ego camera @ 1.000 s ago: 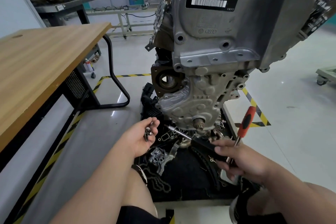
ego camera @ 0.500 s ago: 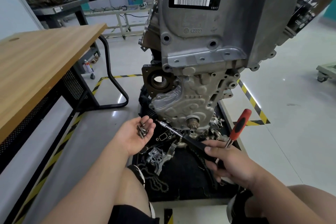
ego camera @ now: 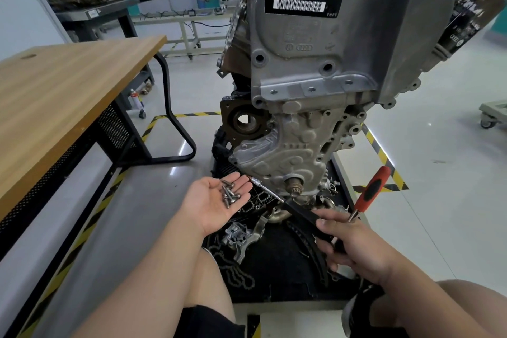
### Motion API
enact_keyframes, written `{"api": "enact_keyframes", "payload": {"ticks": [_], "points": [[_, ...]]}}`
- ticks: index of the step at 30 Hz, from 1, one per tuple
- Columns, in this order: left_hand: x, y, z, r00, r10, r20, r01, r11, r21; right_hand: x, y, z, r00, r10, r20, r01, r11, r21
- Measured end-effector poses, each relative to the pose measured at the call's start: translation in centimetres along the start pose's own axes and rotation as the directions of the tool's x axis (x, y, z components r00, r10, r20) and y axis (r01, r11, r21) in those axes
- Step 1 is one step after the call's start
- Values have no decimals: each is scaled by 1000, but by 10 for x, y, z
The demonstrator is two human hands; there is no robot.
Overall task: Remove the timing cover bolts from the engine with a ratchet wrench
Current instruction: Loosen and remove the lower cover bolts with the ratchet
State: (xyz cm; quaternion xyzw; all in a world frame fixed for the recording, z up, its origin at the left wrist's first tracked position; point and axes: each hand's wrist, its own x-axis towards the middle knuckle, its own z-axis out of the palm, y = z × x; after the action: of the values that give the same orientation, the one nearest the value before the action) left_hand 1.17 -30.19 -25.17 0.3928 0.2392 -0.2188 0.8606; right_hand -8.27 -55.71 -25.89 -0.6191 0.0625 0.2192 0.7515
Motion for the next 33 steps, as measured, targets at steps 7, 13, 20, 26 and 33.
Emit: {"api": "enact_keyframes", "payload": {"ticks": [7,13,20,26,33], "points": [[-4,-3,4,999,4,39,-6,998,65,-1,-1,-2,1000,-13,1,13,1000,17],[-4,-5,7,999,13,31,-16,995,103,0,-2,1,1000,-6,8,6,1000,5],[1,-8,8,999,34,-18,-32,993,117,3,1,0,1000,21,20,-21,1000,-7],[5,-7,5,999,2,-41,5,984,180,3,0,-3,999,40,12,-40,999,-15],[8,-7,5,999,24,-35,-16,976,219,1,-1,-3,998,22,59,-21,1000,-22]]}}
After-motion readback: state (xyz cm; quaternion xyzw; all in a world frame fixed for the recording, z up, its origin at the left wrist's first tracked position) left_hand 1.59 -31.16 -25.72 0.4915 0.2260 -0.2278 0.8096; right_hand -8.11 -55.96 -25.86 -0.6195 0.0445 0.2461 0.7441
